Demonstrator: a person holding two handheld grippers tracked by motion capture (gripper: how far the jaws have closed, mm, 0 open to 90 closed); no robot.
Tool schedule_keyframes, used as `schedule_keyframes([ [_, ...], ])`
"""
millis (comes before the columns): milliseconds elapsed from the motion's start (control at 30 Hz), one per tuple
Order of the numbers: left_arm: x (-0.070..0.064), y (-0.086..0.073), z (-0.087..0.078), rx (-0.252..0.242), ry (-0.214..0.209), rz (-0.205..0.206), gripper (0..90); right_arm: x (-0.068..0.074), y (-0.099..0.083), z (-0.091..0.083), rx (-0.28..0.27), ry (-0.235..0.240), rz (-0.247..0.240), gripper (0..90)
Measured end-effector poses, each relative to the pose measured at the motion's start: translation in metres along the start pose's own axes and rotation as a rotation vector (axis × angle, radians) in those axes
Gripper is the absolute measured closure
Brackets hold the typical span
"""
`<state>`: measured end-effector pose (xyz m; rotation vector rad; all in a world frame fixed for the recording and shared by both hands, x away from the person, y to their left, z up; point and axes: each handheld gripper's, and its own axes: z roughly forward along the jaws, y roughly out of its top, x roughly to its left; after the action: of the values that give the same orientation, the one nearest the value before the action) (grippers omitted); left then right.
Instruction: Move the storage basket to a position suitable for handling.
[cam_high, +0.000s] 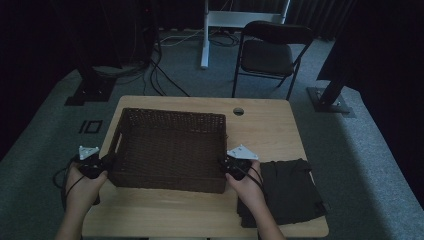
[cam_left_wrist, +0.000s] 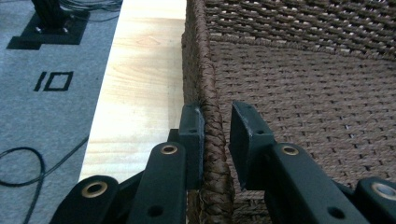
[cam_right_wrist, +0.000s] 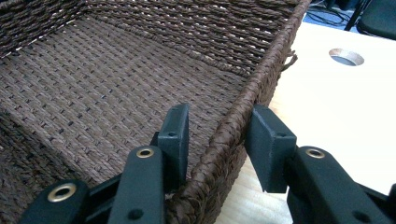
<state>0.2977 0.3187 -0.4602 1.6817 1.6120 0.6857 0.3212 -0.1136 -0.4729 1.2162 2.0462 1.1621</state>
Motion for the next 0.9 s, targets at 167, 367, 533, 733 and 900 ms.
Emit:
schedule_keyframes([
  [167,-0.002,-0.005,-0.007,0.008,0.002,0.011,75.2,0.001,-0.004,-0.005,-0.005,0.01,0.008,60.2],
  [367,-0.004,-0.011,-0.013,0.005,-0.009,0.006,75.1,0.002,-0.007,-0.011,-0.002,0.018,0.003,60.2],
  [533,-0.002,-0.014,-0.016,0.005,-0.02,0.003,77.7,0.0,-0.008,-0.012,-0.004,0.026,0.0,60.2],
  [733,-0.002,-0.013,-0.015,0.009,-0.018,0.015,78.0,0.005,-0.011,-0.016,-0.005,0.014,0.011,60.3],
  [900,-0.001,-0.012,-0.015,0.008,-0.024,0.018,77.7,0.005,-0.012,-0.017,-0.009,0.015,0.025,60.0],
])
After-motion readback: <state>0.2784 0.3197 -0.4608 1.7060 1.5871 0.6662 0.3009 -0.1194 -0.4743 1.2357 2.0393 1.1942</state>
